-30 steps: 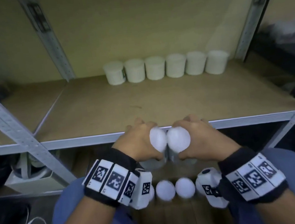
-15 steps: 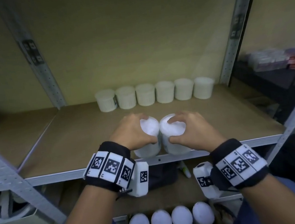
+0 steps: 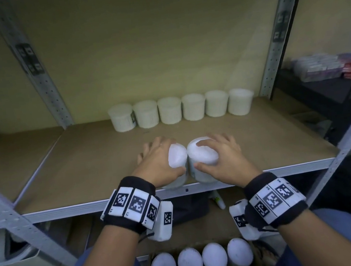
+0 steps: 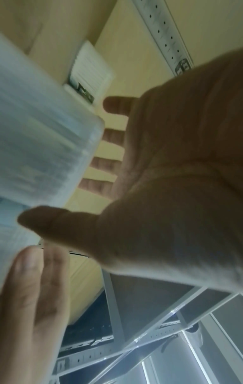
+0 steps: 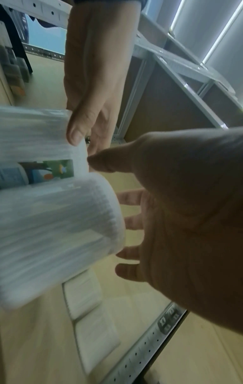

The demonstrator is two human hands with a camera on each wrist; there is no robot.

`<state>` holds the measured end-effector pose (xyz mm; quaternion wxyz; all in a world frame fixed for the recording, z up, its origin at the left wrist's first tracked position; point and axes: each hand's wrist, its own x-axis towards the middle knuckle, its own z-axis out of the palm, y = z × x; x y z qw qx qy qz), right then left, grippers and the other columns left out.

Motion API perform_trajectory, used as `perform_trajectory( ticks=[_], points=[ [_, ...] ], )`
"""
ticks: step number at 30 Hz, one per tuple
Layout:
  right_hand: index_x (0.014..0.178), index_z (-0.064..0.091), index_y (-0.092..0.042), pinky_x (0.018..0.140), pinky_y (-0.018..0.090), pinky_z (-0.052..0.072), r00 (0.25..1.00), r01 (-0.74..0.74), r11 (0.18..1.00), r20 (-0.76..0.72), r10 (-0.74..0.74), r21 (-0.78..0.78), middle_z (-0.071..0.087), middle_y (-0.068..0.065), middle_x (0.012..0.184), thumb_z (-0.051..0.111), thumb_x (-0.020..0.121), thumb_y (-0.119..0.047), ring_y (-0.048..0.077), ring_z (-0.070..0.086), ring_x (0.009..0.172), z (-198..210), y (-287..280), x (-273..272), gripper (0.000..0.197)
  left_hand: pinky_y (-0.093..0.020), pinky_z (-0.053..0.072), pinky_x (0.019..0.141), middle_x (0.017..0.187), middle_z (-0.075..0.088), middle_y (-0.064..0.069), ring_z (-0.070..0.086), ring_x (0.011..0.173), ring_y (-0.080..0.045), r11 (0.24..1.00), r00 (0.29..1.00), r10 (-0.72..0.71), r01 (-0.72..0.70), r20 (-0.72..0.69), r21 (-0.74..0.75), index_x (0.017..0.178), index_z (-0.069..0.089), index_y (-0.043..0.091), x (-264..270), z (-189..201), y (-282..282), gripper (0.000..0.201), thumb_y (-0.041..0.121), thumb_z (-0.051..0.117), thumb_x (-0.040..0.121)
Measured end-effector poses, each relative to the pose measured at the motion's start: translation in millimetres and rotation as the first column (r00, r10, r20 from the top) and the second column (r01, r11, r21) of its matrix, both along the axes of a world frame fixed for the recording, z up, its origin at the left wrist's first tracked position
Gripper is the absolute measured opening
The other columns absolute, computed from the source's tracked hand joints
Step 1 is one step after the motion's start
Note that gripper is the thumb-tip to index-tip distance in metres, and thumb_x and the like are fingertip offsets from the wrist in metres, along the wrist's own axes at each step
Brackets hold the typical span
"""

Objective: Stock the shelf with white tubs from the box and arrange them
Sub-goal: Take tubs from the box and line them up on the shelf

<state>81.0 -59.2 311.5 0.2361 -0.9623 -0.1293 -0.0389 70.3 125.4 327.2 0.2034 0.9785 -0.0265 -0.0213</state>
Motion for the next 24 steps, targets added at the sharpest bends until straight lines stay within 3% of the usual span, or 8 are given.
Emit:
perform_trajectory(
  ticks=[4,7,11,19,24],
  points=[
    [0.123,0.06,-0.029,0.106,0.032,0.031,0.993,-0.005,0.999,0.115,0.01,-0.047,0.049,-0.007,0.132,0.062,0.084,-0.044,0.019,0.037,0.123,6.0,0.4,-9.6,0.042,-0.035,0.027,0.104,0.136,0.038,0.011,0.031,0.127,-0.017,0.999,0.993,-0.021,0.018,0.114,0.027,0.127,0.047,0.033,-11.1,-1.9,-0.4,0.052,0.044,0.064,0.079],
    [0.118,0.064,-0.022,0.104,0.031,0.036,0.995,-0.043,0.994,0.088,0.052,-0.1,0.056,-0.002,0.127,0.057,0.089,-0.031,0.018,0.044,0.122,11.3,1.3,-12.1,0.031,-0.032,0.036,0.103,0.124,0.05,0.006,0.042,0.12,-0.017,0.999,0.987,-0.03,0.027,0.157,0.021,0.119,0.057,0.025,-16.6,0.7,-2.1,0.036,0.036,0.062,0.084],
    [0.116,0.065,-0.017,0.1,0.027,0.039,0.994,-0.055,0.989,0.085,0.067,-0.14,0.058,-0.001,0.124,0.053,0.091,-0.018,0.017,0.047,0.121,12.9,5.0,-13.4,0.027,-0.026,0.046,0.087,0.12,0.056,0.002,0.056,0.105,-0.016,1.0,0.987,-0.004,0.008,0.164,-0.024,0.108,0.065,0.02,-21.7,2.5,-4.0,0.021,0.02,0.057,0.089],
    [0.115,0.067,-0.02,0.096,0.026,0.041,0.99,-0.015,0.986,0.134,0.038,-0.168,0.061,-0.004,0.121,0.053,0.091,-0.02,0.015,0.052,0.117,11.9,6.5,-10.9,0.027,-0.024,0.048,0.084,0.111,0.065,0.002,0.06,0.101,-0.015,1.0,0.966,0.018,-0.013,0.259,-0.023,0.104,0.07,0.021,-14.0,-4.8,-7.7,0.022,0.014,0.056,0.089],
    [0.113,0.067,-0.02,0.095,0.028,0.041,0.992,0.028,0.989,0.126,-0.009,-0.146,0.062,-0.002,0.12,0.054,0.091,-0.019,0.018,0.053,0.116,10.7,-0.1,-0.5,0.026,-0.028,0.048,0.091,0.112,0.066,0.003,0.059,0.106,-0.016,0.999,0.95,-0.036,0.036,0.309,0.005,0.107,0.071,0.021,-3.0,-9.6,-16.9,0.024,0.014,0.055,0.09]
  ],
)
